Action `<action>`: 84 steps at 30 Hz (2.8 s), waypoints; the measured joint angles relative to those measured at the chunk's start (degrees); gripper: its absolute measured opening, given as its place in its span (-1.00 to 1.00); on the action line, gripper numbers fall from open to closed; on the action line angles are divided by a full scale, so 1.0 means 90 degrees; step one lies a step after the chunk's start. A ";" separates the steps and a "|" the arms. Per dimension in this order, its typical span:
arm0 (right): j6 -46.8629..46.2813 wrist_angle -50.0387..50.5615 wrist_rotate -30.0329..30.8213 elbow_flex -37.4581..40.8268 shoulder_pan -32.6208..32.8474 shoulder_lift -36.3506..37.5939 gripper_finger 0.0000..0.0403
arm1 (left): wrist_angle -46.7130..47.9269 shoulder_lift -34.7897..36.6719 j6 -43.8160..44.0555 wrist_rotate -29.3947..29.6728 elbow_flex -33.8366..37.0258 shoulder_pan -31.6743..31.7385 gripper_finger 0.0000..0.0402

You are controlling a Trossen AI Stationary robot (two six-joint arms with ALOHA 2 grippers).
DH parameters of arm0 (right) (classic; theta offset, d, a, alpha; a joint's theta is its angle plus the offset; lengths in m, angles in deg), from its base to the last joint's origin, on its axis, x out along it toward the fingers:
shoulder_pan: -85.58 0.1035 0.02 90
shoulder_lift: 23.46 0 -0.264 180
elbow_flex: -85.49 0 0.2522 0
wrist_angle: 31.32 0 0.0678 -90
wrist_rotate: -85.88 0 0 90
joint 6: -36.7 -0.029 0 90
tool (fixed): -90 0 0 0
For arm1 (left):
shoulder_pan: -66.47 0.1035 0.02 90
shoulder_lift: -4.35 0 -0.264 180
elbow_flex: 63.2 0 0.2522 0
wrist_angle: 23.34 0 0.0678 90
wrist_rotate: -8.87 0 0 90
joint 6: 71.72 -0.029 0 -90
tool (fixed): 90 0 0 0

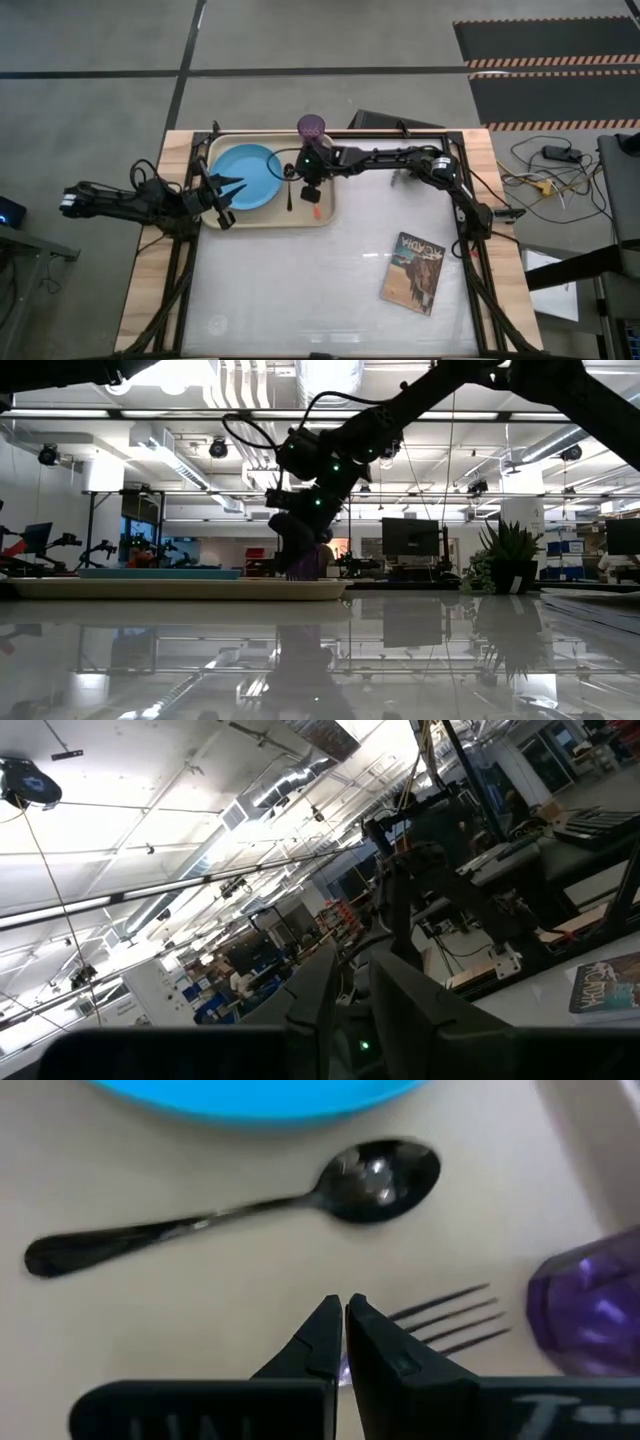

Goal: Pick and place plate/cup/fork/spoon on tray
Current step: Put the orange fork on the brown tray to the right side of the black spoon, then return to Home Position

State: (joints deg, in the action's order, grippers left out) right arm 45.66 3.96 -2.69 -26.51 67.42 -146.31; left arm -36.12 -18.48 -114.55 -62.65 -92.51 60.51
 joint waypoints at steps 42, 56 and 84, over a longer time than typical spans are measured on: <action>-0.0885 0.0024 0.0848 0.0612 0.0000 0.0167 -0.96 | 0.0000 0.0000 0.0019 0.0000 0.0000 -0.0002 -0.76; -0.0533 -0.0072 0.0454 0.0842 0.0514 0.0995 -0.96 | 0.0046 -0.0002 0.0268 -0.0002 0.0000 0.0000 -0.76; -0.0018 -0.4182 -0.0510 0.8200 0.0850 0.8280 -0.96 | 0.2675 0.0543 0.3726 -0.2028 0.0531 0.0001 -0.78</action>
State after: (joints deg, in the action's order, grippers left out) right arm 45.50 -33.68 -7.28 47.29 75.07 -71.79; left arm -12.05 -13.60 -81.02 -80.90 -87.73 60.51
